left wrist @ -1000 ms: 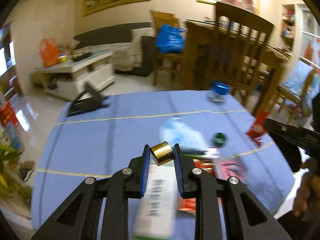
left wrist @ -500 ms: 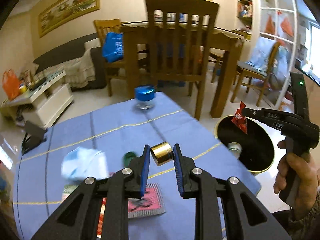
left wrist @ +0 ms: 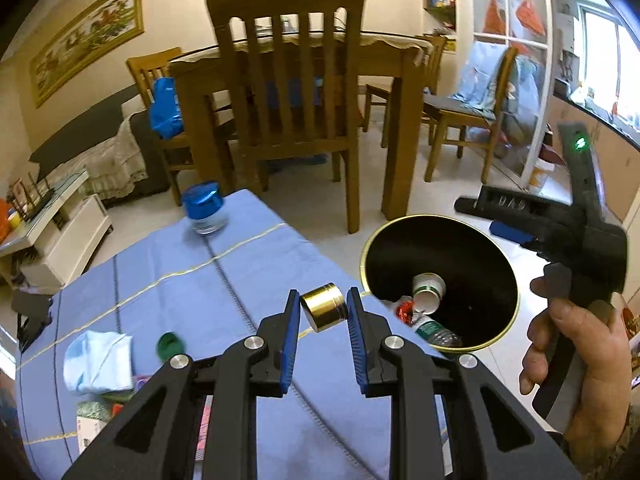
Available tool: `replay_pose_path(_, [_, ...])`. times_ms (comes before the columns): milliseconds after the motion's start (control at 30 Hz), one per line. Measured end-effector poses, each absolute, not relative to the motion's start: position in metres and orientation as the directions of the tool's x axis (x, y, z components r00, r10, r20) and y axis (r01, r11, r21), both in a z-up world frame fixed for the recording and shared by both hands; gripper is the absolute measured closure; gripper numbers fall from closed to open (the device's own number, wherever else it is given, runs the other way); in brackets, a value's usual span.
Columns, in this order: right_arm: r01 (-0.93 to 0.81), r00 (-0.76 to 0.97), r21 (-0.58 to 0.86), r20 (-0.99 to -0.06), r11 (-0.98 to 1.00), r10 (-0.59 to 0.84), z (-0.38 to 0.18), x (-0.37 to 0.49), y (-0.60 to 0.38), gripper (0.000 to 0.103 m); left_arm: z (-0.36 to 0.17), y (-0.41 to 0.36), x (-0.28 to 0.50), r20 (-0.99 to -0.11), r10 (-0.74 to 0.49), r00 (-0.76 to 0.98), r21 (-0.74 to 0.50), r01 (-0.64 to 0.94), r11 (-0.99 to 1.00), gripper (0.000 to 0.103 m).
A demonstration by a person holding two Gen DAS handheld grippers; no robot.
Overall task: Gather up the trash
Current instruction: 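Carry both items to the bin and release them from both grippers, then move the right gripper back to the table and grasp the green bottle cap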
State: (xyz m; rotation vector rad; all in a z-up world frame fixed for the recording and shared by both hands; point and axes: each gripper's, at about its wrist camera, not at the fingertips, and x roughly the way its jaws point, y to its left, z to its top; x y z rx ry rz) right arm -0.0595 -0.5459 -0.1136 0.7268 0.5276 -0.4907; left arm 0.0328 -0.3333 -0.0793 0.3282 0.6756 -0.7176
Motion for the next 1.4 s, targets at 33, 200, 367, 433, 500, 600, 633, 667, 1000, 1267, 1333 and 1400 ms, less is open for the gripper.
replay_pose_path(33, [0.596, 0.767, 0.498, -0.586, 0.630, -0.262, -0.111, -0.068, -0.548, 0.034, -0.081, -0.340, 0.032, -0.672, -0.497, 0.549, 0.052, 0.704, 0.708, 0.081])
replay_pose_path(200, [0.628, 0.776, 0.570, -0.507, 0.529, -0.375, -0.102, -0.107, -0.563, 0.023, -0.088, -0.373, 0.031, -0.691, -0.509, 0.513, 0.057, 0.741, 0.669, 0.081])
replay_pose_path(367, [0.626, 0.777, 0.636, -0.467, 0.451, -0.421, -0.104, -0.137, -0.579, 0.022, -0.098, -0.406, 0.028, -0.709, -0.512, 0.484, 0.068, 0.770, 0.634, 0.081])
replay_pose_path(433, [0.624, 0.778, 0.646, -0.464, 0.439, -0.423, -0.104, -0.140, -0.584, 0.022, -0.101, -0.418, 0.027, -0.716, -0.514, 0.472, 0.067, 0.780, 0.622, 0.081])
replay_pose_path(500, [0.623, 0.778, 0.651, -0.458, 0.435, -0.429, -0.103, -0.143, -0.587, 0.022, -0.104, -0.429, 0.027, -0.722, -0.514, 0.464, 0.069, 0.787, 0.613, 0.081])
replay_pose_path(600, [0.621, 0.777, 0.657, -0.441, 0.427, -0.449, -0.101, -0.149, -0.588, 0.021, -0.107, -0.445, 0.025, -0.727, -0.514, 0.455, 0.077, 0.798, 0.598, 0.081])
replay_pose_path(633, [0.620, 0.776, 0.661, -0.437, 0.423, -0.454, -0.101, -0.151, -0.588, 0.021, -0.108, -0.449, 0.025, -0.727, -0.514, 0.456, 0.082, 0.800, 0.594, 0.081])
replay_pose_path(667, [0.619, 0.777, 0.665, -0.436, 0.419, -0.455, -0.102, -0.152, -0.587, 0.020, -0.108, -0.452, 0.025, -0.726, -0.514, 0.456, 0.085, 0.801, 0.592, 0.081])
replay_pose_path(1000, [0.622, 0.768, 0.675, -0.430, 0.396, -0.475, -0.102, -0.159, -0.590, 0.020, -0.103, -0.464, 0.024, -0.704, -0.543, 0.458, 0.095, 0.818, 0.568, 0.060])
replay_pose_path(1267, [0.638, 0.765, 0.629, -0.453, 0.444, -0.458, -0.097, -0.140, -0.578, 0.020, -0.093, -0.431, 0.028, -0.684, -0.547, 0.482, 0.075, 0.793, 0.604, 0.055])
replay_pose_path(1333, [0.642, 0.765, 0.605, -0.460, 0.471, -0.451, -0.095, -0.129, -0.570, 0.019, -0.086, -0.413, 0.027, -0.667, -0.550, 0.502, 0.073, 0.779, 0.622, 0.051])
replay_pose_path(1400, [0.642, 0.766, 0.580, -0.471, 0.501, -0.437, -0.094, -0.117, -0.562, 0.019, -0.078, -0.395, 0.026, -0.644, -0.550, 0.532, 0.077, 0.760, 0.646, 0.039])
